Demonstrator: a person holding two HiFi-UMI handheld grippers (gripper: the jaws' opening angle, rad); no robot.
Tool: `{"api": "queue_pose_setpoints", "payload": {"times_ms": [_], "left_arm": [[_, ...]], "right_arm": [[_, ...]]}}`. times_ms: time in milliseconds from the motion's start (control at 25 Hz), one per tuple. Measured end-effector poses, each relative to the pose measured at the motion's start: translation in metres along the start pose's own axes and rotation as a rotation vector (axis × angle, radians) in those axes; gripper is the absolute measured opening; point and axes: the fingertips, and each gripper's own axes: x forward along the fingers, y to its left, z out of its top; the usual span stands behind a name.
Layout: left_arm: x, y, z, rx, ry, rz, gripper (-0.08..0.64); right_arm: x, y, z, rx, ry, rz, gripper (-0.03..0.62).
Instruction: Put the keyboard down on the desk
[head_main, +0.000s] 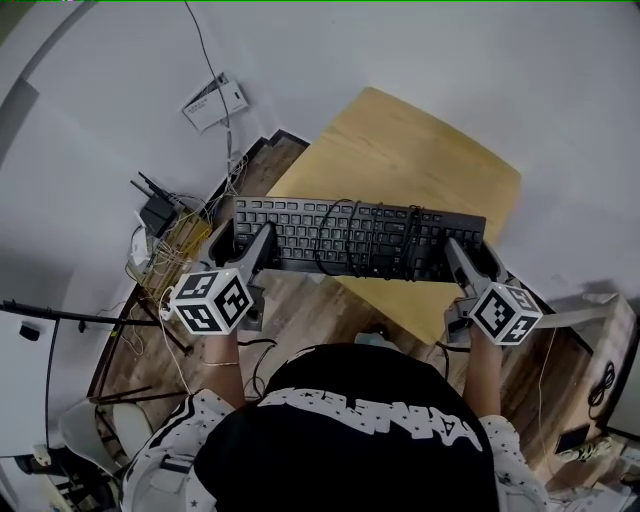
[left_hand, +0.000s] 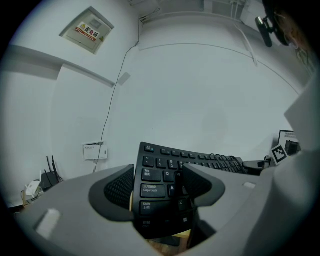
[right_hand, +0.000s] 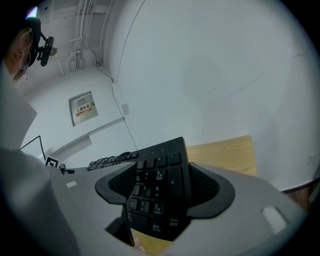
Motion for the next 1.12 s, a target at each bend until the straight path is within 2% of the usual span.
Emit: {"api": "queue_pose_setpoints", "payload": {"times_ms": [480, 760, 960, 1120], "left_arm": [[0.009, 0.005, -0.014, -0.050, 0.020, -0.004, 0.284], [0.015, 0.009, -0.020, -0.046, 0.052, -0.017, 0.284], [0.026, 0.006, -0.021, -0.058, 0.080, -0.083, 0.284], [0.059, 0.007, -0.013, -0.041, 0.108, -0.134, 0.284]], "right_arm": [[0.005, -0.002, 0.002, -0.021, 0.034, -0.019, 0.324], [0.002, -0.003, -0.008, 0.007, 0.053, -0.047, 0.322], [-0.011, -0.002, -0.005, -0.008, 0.043, -0.121, 0.322], [-0.004, -0.008, -0.001, 0.013, 0.025, -0.170, 0.322]]}}
